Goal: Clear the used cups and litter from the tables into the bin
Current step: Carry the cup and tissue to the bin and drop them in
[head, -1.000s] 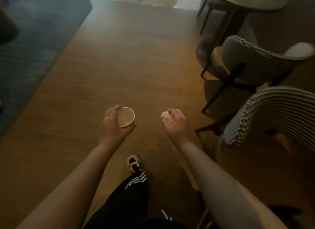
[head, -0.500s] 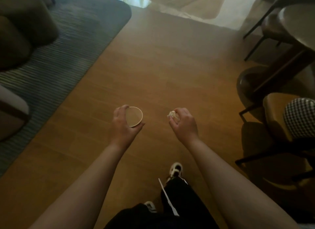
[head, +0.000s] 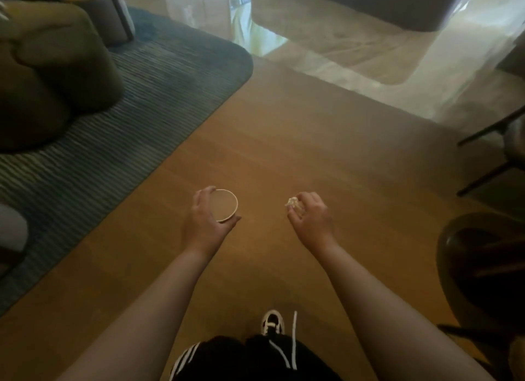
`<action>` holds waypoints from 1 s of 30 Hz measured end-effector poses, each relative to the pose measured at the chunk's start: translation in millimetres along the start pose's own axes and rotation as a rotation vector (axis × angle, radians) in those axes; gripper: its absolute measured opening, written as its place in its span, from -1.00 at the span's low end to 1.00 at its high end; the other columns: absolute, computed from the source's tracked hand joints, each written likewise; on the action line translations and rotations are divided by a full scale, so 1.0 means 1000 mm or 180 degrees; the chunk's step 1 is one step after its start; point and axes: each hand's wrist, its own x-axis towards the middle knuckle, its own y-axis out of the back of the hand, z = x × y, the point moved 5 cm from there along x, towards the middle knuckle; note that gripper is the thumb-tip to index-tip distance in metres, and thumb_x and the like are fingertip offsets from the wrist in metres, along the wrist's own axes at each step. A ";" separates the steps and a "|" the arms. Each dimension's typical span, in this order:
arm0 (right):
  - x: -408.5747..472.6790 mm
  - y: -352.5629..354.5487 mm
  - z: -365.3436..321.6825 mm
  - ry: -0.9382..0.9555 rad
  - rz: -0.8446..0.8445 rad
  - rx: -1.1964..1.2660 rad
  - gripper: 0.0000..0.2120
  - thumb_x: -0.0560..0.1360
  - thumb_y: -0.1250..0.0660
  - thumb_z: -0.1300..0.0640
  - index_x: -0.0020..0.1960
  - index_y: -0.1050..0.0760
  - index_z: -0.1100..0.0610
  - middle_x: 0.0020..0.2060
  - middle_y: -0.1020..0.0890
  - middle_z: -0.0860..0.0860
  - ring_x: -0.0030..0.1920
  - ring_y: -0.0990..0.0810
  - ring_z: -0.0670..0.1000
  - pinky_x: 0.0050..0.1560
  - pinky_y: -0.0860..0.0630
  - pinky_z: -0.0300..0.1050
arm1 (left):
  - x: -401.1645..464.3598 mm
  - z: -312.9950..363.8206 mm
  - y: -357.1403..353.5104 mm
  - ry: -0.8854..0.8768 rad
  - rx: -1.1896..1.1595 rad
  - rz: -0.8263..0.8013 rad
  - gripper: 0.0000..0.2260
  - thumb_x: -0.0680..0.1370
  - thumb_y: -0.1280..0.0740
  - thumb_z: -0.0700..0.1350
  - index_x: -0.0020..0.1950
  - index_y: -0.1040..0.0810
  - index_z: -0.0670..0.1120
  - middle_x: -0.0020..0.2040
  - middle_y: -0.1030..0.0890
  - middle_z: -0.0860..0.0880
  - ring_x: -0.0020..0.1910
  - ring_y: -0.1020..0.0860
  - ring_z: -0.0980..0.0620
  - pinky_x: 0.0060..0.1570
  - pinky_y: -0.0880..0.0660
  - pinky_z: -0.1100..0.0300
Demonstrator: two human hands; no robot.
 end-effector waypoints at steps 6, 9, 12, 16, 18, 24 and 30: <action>0.191 -0.011 -0.011 0.0182 -0.0108 -0.0103 -0.79 0.48 -0.33 0.06 0.06 -0.52 0.13 -0.03 -0.53 0.03 -0.14 -0.51 0.05 -0.19 -0.38 -0.13 | 0.163 -0.001 -0.038 0.0236 0.0080 0.0231 -0.34 0.30 -0.55 0.07 0.30 -0.40 -0.09 0.22 -0.46 -0.07 0.12 -0.47 -0.07 -0.06 -0.41 0.13; 0.290 -0.036 -0.012 0.0315 -0.0186 -0.0157 -0.78 0.49 -0.32 0.04 0.08 -0.51 0.12 -0.02 -0.52 0.00 -0.16 -0.48 0.00 -0.20 -0.41 -0.12 | 0.253 -0.020 -0.062 0.0310 0.0121 0.0325 -0.34 0.31 -0.53 0.12 0.31 -0.37 -0.05 0.22 -0.44 -0.04 0.05 -0.44 0.04 -0.14 -0.37 0.17; 0.399 -0.070 -0.015 0.0426 -0.0255 -0.0220 -0.80 0.50 -0.32 0.04 0.06 -0.51 0.12 -0.05 -0.51 -0.01 -0.20 -0.44 -0.04 -0.22 -0.33 -0.16 | 0.355 -0.045 -0.087 0.0371 0.0143 0.0403 -0.34 0.32 -0.52 0.13 0.31 -0.35 -0.02 0.22 -0.42 -0.02 0.02 -0.37 0.11 -0.17 -0.37 0.18; 0.551 -0.106 -0.038 0.0470 -0.0410 -0.0314 -0.82 0.50 -0.32 0.03 0.03 -0.50 0.11 -0.08 -0.49 -0.01 -0.19 -0.46 -0.01 -0.23 -0.35 -0.13 | 0.500 -0.073 -0.105 0.0502 0.0271 0.0401 -0.33 0.31 -0.53 0.12 0.32 -0.37 -0.06 0.22 -0.43 -0.05 0.10 -0.44 -0.02 -0.09 -0.40 0.16; 0.624 -0.117 -0.059 0.0526 -0.0419 -0.0276 -0.82 0.50 -0.33 0.04 0.02 -0.50 0.12 -0.08 -0.49 0.00 -0.18 -0.46 0.00 -0.21 -0.32 -0.14 | 0.569 -0.079 -0.107 0.0557 0.0341 0.0383 -0.32 0.31 -0.53 0.12 0.32 -0.37 -0.07 0.22 -0.43 -0.05 0.12 -0.45 -0.04 -0.06 -0.41 0.15; 0.812 -0.149 -0.118 0.0699 -0.0423 -0.0177 -0.81 0.51 -0.31 0.00 0.06 -0.50 0.08 -0.10 -0.42 -0.12 -0.20 -0.40 -0.11 -0.31 -0.25 -0.28 | 0.754 -0.090 -0.107 0.0711 0.0418 0.0520 -0.32 0.33 -0.52 0.12 0.34 -0.35 -0.07 0.22 -0.41 -0.03 0.12 -0.44 -0.01 -0.04 -0.38 0.20; 1.004 -0.214 -0.136 0.0784 -0.0525 -0.0054 -0.83 0.51 -0.30 0.02 0.05 -0.49 0.07 -0.09 -0.42 -0.12 -0.17 -0.42 -0.10 -0.23 -0.29 -0.21 | 0.932 -0.125 -0.145 0.0877 0.0449 0.0613 -0.32 0.35 -0.50 0.12 0.35 -0.33 -0.06 0.23 -0.40 -0.03 0.14 -0.44 -0.01 -0.04 -0.39 0.17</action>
